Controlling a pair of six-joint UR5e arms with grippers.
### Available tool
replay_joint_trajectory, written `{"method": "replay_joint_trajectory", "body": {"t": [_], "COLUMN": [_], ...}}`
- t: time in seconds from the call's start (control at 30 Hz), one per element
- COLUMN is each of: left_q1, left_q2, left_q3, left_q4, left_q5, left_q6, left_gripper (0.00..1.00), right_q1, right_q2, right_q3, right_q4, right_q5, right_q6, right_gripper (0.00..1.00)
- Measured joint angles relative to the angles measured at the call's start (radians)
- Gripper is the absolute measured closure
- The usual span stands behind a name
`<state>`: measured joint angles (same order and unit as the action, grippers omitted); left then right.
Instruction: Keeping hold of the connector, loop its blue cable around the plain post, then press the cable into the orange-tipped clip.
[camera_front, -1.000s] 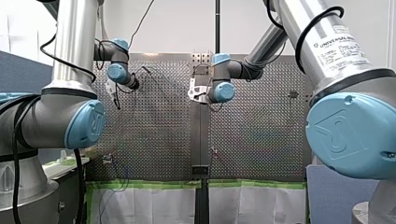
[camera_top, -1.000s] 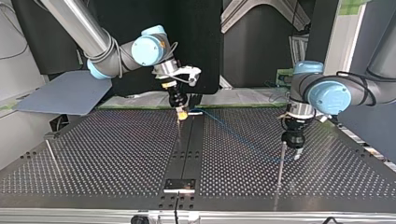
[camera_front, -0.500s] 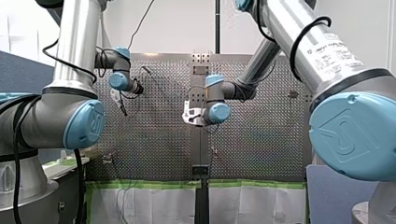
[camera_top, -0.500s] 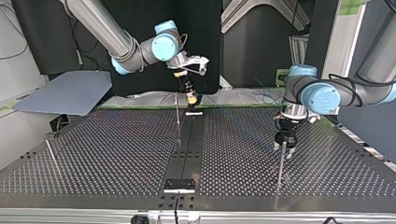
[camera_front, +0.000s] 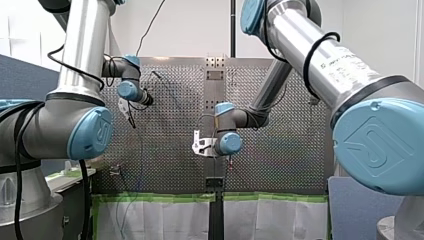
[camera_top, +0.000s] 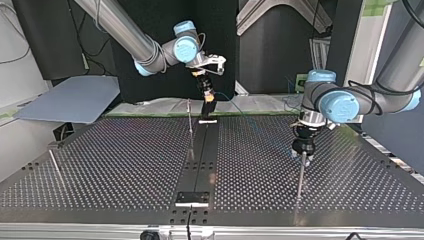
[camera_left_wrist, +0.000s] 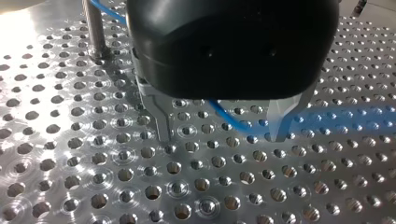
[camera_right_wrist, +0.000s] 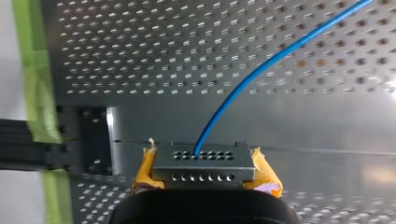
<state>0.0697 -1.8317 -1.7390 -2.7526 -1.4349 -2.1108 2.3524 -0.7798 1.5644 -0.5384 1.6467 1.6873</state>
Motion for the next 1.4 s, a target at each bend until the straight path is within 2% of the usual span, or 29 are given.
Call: {"method": "replay_joint_trajectory", "body": {"t": [0.2,0.37,0.87,1.1,1.4], "left_q1": [-0.004,-0.006,-0.013,-0.022,-0.031], "left_q2": [0.000,0.000,0.000,0.000,0.000], "left_q3": [0.000,0.000,0.000,0.000,0.000], "left_q4": [-0.003,-0.004,-0.007,-0.020,-0.042], "left_q5": [0.000,0.000,-0.005,-0.034,-0.070], "left_q6": [0.001,0.003,0.003,0.023,0.056], "left_gripper": [0.00,0.00,0.00,0.00,0.00], "right_q1": [-0.013,-0.028,-0.074,-0.087,-0.087], "right_q2": [0.058,0.073,0.076,0.081,0.154], "right_q3": [0.000,0.000,-0.004,-0.006,-0.032], "right_q4": [-0.044,-0.054,-0.103,-0.112,-0.114], "right_q5": [-0.002,-0.004,-0.024,-0.029,-0.032], "right_q6": [0.022,0.026,0.029,0.026,0.019], "right_gripper": [1.00,1.00,1.00,1.00,1.00]}}
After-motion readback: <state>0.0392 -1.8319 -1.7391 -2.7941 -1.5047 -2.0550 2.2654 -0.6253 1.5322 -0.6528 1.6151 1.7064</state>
